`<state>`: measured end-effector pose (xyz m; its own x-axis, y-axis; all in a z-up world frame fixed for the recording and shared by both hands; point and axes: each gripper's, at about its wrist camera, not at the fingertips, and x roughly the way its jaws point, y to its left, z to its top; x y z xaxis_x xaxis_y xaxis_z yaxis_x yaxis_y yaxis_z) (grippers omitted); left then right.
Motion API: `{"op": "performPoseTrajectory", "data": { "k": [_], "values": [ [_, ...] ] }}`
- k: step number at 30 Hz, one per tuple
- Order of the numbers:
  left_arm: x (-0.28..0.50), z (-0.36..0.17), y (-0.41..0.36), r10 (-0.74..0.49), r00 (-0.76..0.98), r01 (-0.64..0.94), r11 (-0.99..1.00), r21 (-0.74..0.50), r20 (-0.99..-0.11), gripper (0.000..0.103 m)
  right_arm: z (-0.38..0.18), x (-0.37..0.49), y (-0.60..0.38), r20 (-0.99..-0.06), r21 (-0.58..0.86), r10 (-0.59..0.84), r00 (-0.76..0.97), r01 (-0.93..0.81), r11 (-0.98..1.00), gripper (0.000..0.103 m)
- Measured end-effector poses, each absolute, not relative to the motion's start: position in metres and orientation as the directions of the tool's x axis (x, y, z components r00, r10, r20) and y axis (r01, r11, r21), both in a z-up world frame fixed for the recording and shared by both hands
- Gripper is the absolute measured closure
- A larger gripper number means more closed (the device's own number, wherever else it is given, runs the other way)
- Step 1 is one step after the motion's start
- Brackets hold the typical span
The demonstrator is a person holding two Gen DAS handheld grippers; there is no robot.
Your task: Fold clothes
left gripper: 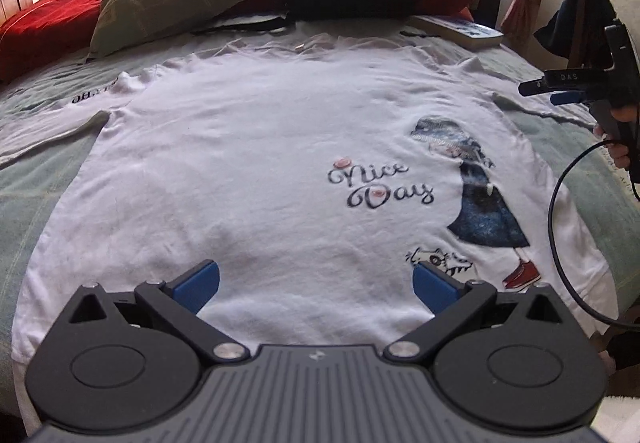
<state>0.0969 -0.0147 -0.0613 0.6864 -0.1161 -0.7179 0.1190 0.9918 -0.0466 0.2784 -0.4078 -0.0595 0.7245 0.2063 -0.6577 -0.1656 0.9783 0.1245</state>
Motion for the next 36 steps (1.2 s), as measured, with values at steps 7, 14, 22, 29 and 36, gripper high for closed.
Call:
{"op": "performPoseTrajectory", "data": {
  "k": [7,14,22,29,36],
  "values": [
    [0.093,-0.058,-0.037,-0.147,0.701,0.157,0.986,-0.05,-0.697,0.001,-0.051,0.318,-0.527,-0.618,0.297,0.102,0.779,0.111,0.948,0.0],
    [0.098,-0.064,-0.048,-0.122,0.684,0.135,0.99,-0.04,-0.719,0.001,-0.094,0.356,-0.585,-0.717,0.257,0.002,0.697,0.262,0.93,0.0],
    [0.105,-0.061,-0.058,-0.127,0.689,0.147,0.989,-0.034,-0.714,0.001,-0.094,0.364,-0.609,-0.753,0.18,-0.063,0.655,0.297,0.938,0.002],
    [0.104,-0.06,-0.063,-0.137,0.689,0.175,0.984,-0.019,-0.711,0.001,-0.059,0.358,-0.524,-0.728,0.077,-0.023,0.685,0.115,0.99,0.0],
    [0.102,-0.058,-0.058,-0.134,0.697,0.174,0.985,-0.015,-0.704,0.001,-0.058,0.39,-0.407,-0.768,0.067,0.104,0.631,-0.082,0.994,0.0]
  ]
}}
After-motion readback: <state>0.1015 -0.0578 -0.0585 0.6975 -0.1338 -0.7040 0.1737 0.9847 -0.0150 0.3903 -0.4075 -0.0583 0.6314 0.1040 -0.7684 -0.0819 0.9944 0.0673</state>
